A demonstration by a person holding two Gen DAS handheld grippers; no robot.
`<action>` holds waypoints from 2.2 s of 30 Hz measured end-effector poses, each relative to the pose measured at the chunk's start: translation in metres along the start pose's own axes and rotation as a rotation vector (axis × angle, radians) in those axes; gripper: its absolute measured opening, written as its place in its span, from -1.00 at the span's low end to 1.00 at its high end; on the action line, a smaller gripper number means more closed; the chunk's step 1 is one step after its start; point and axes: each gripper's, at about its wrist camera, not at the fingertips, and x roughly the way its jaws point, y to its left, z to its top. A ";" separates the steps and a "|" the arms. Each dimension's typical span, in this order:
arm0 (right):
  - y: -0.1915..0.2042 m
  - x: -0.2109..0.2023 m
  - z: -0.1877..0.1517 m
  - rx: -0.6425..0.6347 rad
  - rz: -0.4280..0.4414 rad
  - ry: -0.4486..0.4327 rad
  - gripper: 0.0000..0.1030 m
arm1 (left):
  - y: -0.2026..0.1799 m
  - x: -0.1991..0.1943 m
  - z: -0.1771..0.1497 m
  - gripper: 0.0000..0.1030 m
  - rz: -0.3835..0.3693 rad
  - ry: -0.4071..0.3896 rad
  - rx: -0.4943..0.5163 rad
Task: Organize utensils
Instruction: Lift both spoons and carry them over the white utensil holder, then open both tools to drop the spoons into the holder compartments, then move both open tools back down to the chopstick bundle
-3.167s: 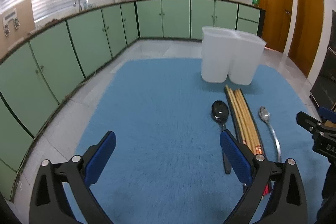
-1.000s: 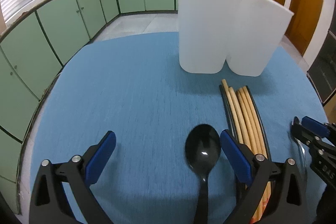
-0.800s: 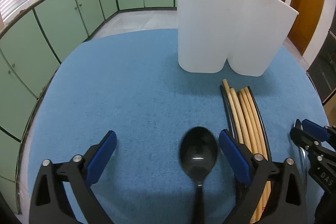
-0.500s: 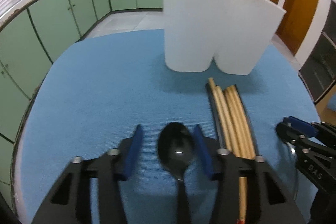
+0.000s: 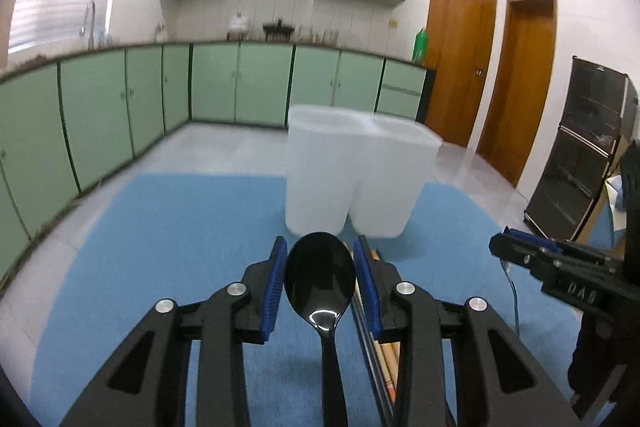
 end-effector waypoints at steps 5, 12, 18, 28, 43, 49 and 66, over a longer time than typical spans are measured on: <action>0.003 -0.026 0.027 -0.004 0.023 -0.101 -0.47 | -0.001 -0.023 0.009 -0.34 -0.003 -0.087 -0.018; 0.005 -0.036 0.091 -0.019 0.058 -0.243 -0.47 | -0.004 -0.041 0.079 -0.34 -0.034 -0.262 -0.022; 0.000 -0.038 0.150 -0.008 0.080 -0.334 -0.47 | -0.006 -0.019 0.138 -0.34 -0.051 -0.367 -0.035; 0.007 0.011 0.214 0.006 0.015 -0.308 -0.47 | -0.004 0.064 0.159 -0.34 -0.013 -0.341 -0.025; -0.001 0.020 0.163 0.001 -0.066 -0.152 0.18 | 0.014 0.051 0.121 0.12 0.010 -0.224 -0.060; 0.003 -0.016 0.095 -0.011 -0.110 -0.050 0.55 | 0.017 0.006 0.071 0.31 0.040 -0.072 -0.055; 0.058 -0.093 -0.071 -0.004 -0.030 0.268 0.57 | -0.001 -0.053 -0.089 0.52 0.120 0.398 -0.024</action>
